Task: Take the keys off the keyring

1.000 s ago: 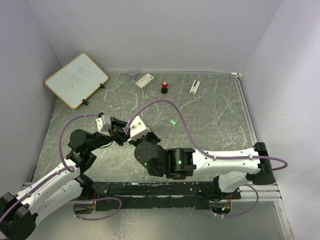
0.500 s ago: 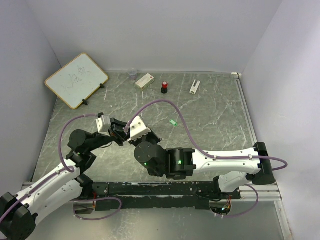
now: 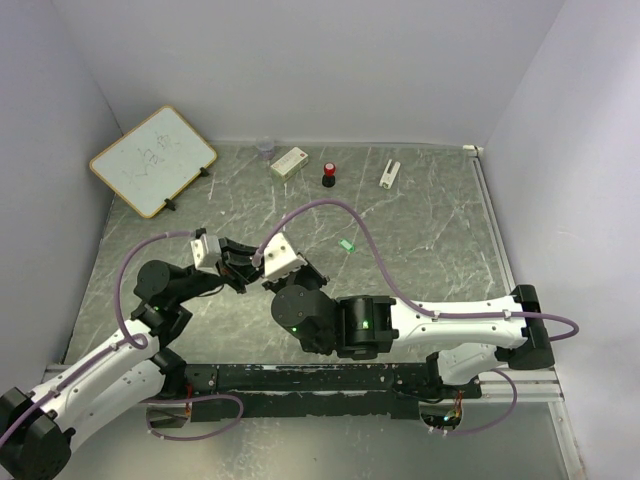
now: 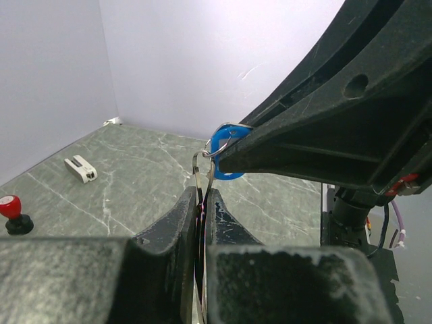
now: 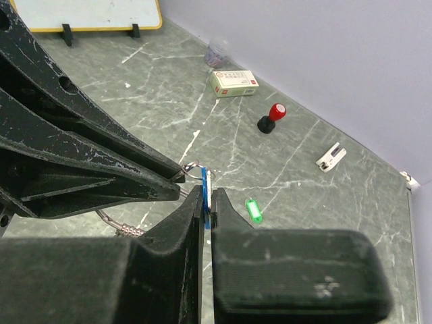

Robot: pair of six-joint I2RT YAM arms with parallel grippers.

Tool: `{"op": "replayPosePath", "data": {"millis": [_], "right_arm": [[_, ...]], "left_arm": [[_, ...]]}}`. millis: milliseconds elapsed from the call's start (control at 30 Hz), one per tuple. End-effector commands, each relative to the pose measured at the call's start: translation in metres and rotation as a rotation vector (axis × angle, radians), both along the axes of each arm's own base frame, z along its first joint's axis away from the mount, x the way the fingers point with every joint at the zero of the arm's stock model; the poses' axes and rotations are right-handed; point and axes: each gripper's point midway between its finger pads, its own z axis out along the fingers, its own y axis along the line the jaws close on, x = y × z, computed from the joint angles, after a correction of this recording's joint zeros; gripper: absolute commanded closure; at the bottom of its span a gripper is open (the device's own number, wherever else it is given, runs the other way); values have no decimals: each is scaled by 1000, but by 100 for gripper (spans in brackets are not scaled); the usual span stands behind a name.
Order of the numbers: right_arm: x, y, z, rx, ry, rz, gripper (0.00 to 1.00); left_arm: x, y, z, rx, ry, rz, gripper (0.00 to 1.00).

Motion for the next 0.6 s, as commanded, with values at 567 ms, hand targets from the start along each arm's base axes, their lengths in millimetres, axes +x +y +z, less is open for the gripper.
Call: {"op": "replayPosePath", "data": {"millis": [567], "right_arm": [[9,-3,25,4,-6,-22,100]], "left_arm": [[-24,-1,6,7,-86,-95,93]]}}
